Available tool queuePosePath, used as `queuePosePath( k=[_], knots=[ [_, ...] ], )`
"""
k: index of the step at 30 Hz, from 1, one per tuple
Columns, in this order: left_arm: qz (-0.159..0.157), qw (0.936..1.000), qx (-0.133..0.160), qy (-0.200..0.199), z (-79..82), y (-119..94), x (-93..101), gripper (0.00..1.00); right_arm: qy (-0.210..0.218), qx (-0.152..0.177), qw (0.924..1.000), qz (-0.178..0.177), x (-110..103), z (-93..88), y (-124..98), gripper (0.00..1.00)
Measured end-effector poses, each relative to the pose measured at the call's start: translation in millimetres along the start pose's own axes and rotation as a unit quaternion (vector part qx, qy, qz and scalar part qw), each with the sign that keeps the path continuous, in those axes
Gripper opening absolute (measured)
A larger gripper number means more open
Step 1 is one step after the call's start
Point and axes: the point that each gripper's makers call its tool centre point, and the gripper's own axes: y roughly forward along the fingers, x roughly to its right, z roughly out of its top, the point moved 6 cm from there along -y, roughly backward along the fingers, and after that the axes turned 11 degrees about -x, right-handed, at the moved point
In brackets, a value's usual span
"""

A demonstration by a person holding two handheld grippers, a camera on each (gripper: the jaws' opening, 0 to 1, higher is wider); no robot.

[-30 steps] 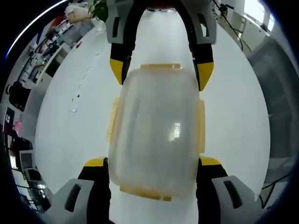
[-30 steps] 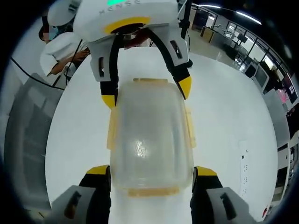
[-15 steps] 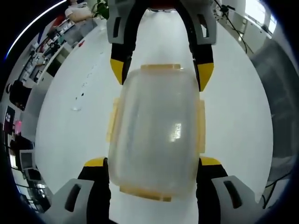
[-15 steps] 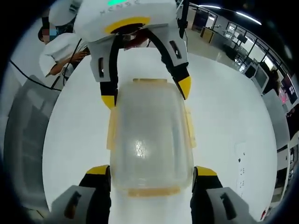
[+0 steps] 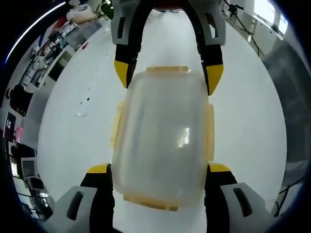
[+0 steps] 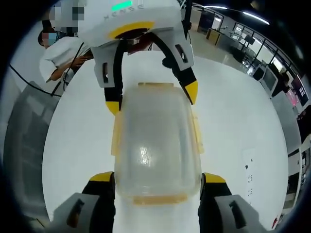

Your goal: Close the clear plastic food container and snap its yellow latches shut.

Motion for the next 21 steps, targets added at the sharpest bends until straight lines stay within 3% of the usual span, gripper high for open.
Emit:
queuePosePath(
  k=[10,12,21],
  knots=[
    [0.006,1.0000,-0.004,-0.004,0.2,-4,2.5,0.75,0.003,0.010,0.9999,-0.006,-4,-2.7,-3,0.71],
    [0.025,0.9997,0.007,0.000,1.1,-6,0.6,0.80,-0.002,0.012,0.9998,-0.013,-5,-4.9,-5,0.72],
    [0.025,0.9986,0.022,-0.040,-3.2,-17,6.6,0.78,0.011,0.020,0.9994,-0.026,-9,-13.6,-18,0.72]
  ],
)
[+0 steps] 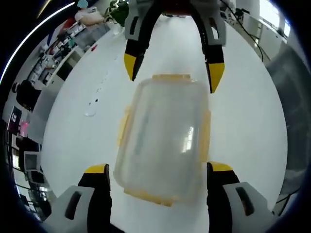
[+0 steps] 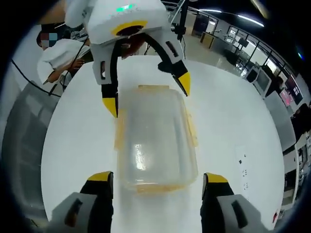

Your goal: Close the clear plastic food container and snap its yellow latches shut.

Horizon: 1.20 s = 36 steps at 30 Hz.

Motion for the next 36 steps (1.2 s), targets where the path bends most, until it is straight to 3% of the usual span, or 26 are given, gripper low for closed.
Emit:
queuePosePath(
  k=[2,13,25,36],
  knots=[
    [0.000,0.9998,0.009,-0.018,-1.0,-4,0.6,0.78,0.002,0.003,1.0000,-0.005,-2,-0.7,-4,0.73],
    [0.024,0.9986,0.024,-0.040,-10.6,-25,9.0,0.77,0.025,0.019,0.9993,-0.020,-17,-2.9,-17,0.72],
    [0.029,0.9965,0.032,-0.072,-22.8,-38,26.5,0.78,0.045,0.028,0.9981,-0.031,-32,-9.1,-27,0.69],
    [0.029,0.9924,0.061,-0.103,-25.9,-50,44.6,0.79,0.076,0.057,0.9944,-0.047,-52,-8.4,-35,0.68]
  ],
)
